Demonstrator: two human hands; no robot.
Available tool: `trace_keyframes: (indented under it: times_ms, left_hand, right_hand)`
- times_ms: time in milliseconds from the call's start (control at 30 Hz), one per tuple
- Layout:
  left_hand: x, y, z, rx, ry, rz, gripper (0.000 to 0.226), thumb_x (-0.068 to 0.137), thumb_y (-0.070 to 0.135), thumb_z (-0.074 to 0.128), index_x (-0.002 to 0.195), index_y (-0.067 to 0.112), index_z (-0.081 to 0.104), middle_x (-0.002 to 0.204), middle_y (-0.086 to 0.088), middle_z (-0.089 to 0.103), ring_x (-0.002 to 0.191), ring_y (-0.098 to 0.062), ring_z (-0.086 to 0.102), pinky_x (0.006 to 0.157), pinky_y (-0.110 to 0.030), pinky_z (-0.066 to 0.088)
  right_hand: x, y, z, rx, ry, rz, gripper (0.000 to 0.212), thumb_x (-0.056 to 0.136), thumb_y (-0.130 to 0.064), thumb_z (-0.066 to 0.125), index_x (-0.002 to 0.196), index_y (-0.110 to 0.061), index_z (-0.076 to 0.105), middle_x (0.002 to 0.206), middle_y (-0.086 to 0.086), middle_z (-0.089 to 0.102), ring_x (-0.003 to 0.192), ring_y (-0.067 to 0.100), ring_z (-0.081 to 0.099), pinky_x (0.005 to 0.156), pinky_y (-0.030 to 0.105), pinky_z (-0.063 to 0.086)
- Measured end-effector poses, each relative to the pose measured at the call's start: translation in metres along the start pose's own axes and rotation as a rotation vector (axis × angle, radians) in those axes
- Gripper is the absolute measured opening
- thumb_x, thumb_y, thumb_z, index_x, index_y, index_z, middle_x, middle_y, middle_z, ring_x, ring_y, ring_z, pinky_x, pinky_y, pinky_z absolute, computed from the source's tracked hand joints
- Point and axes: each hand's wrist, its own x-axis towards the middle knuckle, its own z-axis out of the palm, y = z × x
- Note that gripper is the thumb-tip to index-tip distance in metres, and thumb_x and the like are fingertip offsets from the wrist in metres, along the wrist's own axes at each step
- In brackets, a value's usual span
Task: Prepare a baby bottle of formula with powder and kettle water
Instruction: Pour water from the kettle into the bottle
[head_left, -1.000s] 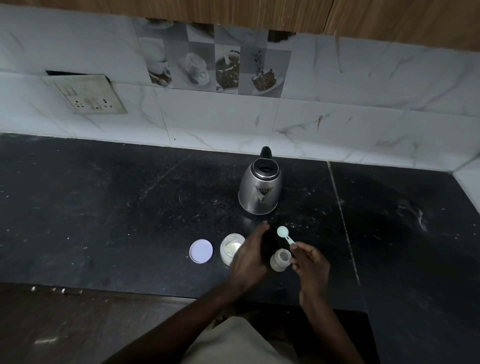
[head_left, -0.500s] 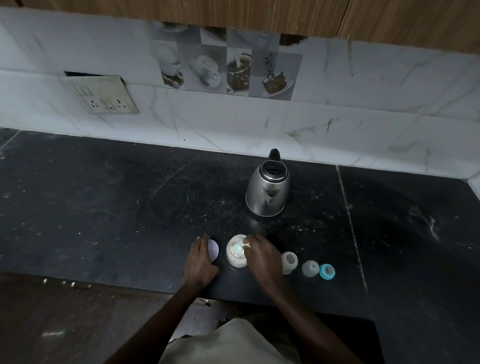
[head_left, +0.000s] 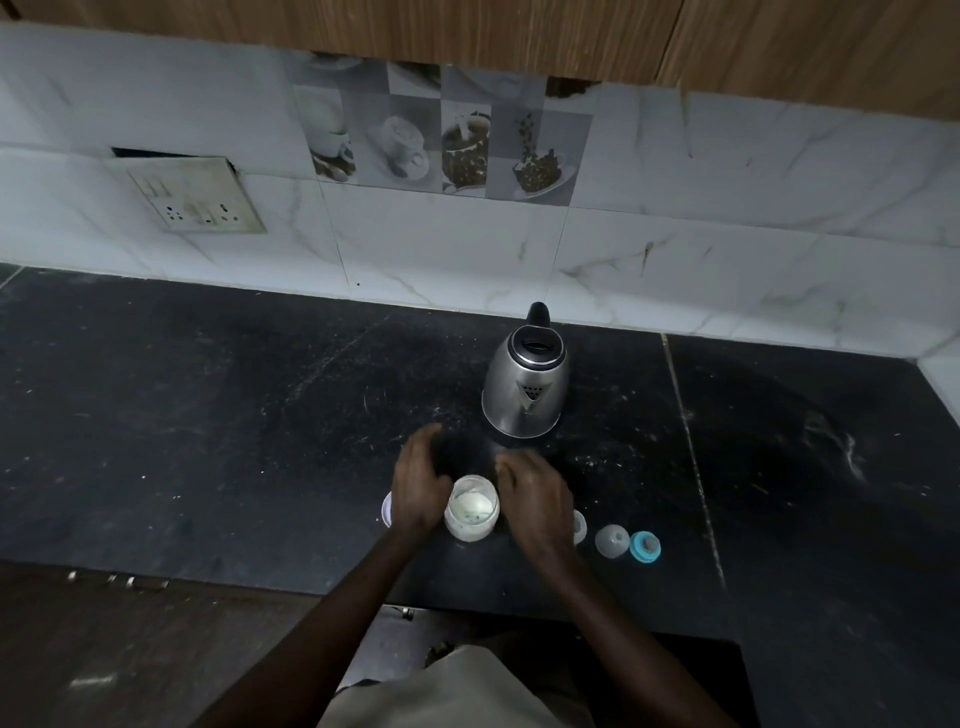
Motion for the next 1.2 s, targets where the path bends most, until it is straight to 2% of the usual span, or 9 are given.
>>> trace_keyframes:
  times_ms: [167, 267, 367, 433, 600, 800, 967, 1067, 1200]
  left_hand:
    - [0.067, 0.083, 0.009, -0.154, -0.228, 0.065, 0.075, 0.066, 0.018, 0.067, 0.14, 0.014, 0.057, 0.142, -0.002, 0.061, 0.129, -0.017, 0.058, 0.113, -0.042, 0.048]
    - [0.103, 0.112, 0.024, -0.041, -0.336, 0.123, 0.084, 0.067, 0.008, 0.071, 0.147, 0.009, 0.046, 0.147, -0.013, 0.052, 0.138, -0.03, 0.046, 0.118, -0.048, 0.041]
    - [0.127, 0.114, 0.04, 0.043, -0.419, 0.046, 0.103, 0.07, -0.004, 0.079, 0.157, -0.003, 0.026, 0.161, -0.022, 0.032, 0.153, -0.038, 0.024, 0.123, -0.042, 0.029]
    - [0.139, 0.109, 0.047, 0.072, -0.408, 0.018, 0.108, 0.063, 0.0, 0.086, 0.156, -0.002, 0.03, 0.156, -0.022, 0.041, 0.15, -0.038, 0.033, 0.121, -0.046, 0.035]
    - [0.152, 0.102, 0.053, 0.113, -0.399, 0.039, 0.118, 0.063, 0.005, 0.096, 0.16, 0.001, 0.028, 0.16, -0.02, 0.042, 0.15, -0.036, 0.036, 0.12, -0.041, 0.033]
    - [0.162, 0.085, 0.062, 0.161, -0.428, 0.069, 0.146, 0.052, 0.022, 0.105, 0.163, 0.0, 0.015, 0.168, -0.021, 0.026, 0.156, -0.038, 0.024, 0.126, -0.054, 0.027]
    - [0.154, 0.085, 0.065, 0.165, -0.431, 0.023, 0.149, 0.049, 0.018, 0.105, 0.163, 0.003, 0.011, 0.167, -0.02, 0.028, 0.155, -0.037, 0.028, 0.125, -0.049, 0.031]
    - [0.132, 0.095, 0.06, 0.142, -0.436, 0.072, 0.144, 0.053, 0.015, 0.103, 0.164, 0.007, 0.011, 0.167, -0.018, 0.03, 0.154, -0.033, 0.031, 0.123, -0.035, 0.03]
    - [0.112, 0.095, 0.064, 0.142, -0.451, 0.129, 0.145, 0.056, 0.021, 0.103, 0.166, 0.009, 0.009, 0.171, -0.015, 0.024, 0.158, -0.032, 0.023, 0.128, -0.044, 0.026]
  right_hand:
    - [0.078, 0.014, -0.038, 0.217, 0.199, 0.28, 0.012, 0.092, -0.014, 0.061, 0.087, -0.016, 0.072, 0.085, 0.002, 0.071, 0.078, 0.023, 0.067, 0.07, 0.035, 0.052]
    - [0.139, 0.023, -0.056, 0.327, 0.227, 0.467, 0.017, 0.091, -0.016, 0.062, 0.091, -0.015, 0.078, 0.092, 0.004, 0.077, 0.084, 0.024, 0.07, 0.071, 0.025, 0.044]
    - [0.186, 0.025, -0.068, 0.333, 0.058, 0.528, 0.032, 0.099, -0.035, 0.062, 0.087, -0.01, 0.077, 0.09, 0.007, 0.076, 0.084, 0.019, 0.066, 0.071, 0.024, 0.037]
    - [0.206, 0.03, -0.064, 0.327, -0.096, 0.523, 0.044, 0.102, -0.047, 0.056, 0.081, -0.012, 0.075, 0.087, 0.005, 0.07, 0.09, 0.022, 0.067, 0.077, 0.029, 0.041]
    - [0.234, 0.039, -0.038, 0.523, -0.294, 0.591, 0.066, 0.086, -0.073, 0.057, 0.104, -0.014, 0.079, 0.111, 0.008, 0.077, 0.105, 0.027, 0.072, 0.099, 0.046, 0.056]
    - [0.257, 0.037, -0.02, 0.537, -0.366, 0.611, 0.048, 0.086, -0.055, 0.072, 0.097, -0.009, 0.075, 0.106, 0.012, 0.077, 0.097, 0.027, 0.072, 0.093, 0.042, 0.058]
    - [0.248, 0.05, -0.03, 0.864, -0.466, 0.605, 0.029, 0.087, -0.037, 0.08, 0.093, -0.009, 0.077, 0.089, 0.011, 0.079, 0.075, 0.021, 0.075, 0.075, 0.03, 0.057]
    - [0.233, 0.065, -0.031, 0.901, -0.456, 0.582, 0.035, 0.086, -0.039, 0.081, 0.093, -0.006, 0.078, 0.091, 0.014, 0.08, 0.078, 0.024, 0.077, 0.076, 0.032, 0.061]
    - [0.215, 0.081, -0.036, 0.922, -0.406, 0.587, 0.044, 0.081, -0.038, 0.086, 0.099, 0.002, 0.079, 0.091, 0.016, 0.08, 0.082, 0.03, 0.078, 0.08, 0.038, 0.063]
